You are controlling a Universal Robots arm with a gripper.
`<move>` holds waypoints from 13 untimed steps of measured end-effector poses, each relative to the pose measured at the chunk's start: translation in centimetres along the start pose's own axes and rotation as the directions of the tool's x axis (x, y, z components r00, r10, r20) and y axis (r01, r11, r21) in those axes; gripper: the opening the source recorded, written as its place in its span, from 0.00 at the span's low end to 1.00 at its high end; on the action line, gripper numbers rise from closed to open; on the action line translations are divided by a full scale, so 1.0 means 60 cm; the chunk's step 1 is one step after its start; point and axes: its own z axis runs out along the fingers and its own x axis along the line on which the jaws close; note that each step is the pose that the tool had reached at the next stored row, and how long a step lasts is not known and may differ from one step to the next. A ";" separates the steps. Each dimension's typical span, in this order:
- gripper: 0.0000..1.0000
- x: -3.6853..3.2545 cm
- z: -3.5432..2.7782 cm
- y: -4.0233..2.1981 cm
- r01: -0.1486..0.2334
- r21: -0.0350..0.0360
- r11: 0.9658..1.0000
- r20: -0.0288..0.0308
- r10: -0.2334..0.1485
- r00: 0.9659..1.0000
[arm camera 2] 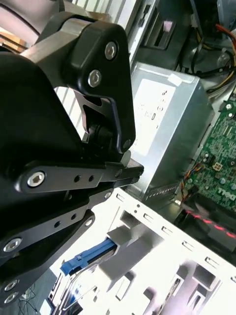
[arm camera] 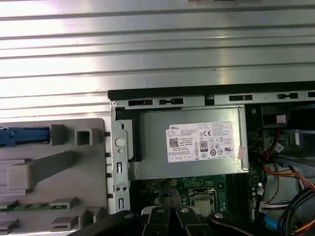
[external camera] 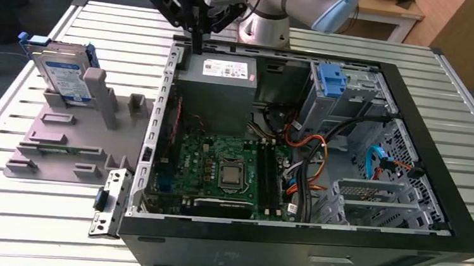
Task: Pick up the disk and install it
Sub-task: 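Reach for the disk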
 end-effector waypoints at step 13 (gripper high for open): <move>0.11 0.015 0.002 0.004 0.000 0.000 1.000 0.000 0.000 1.000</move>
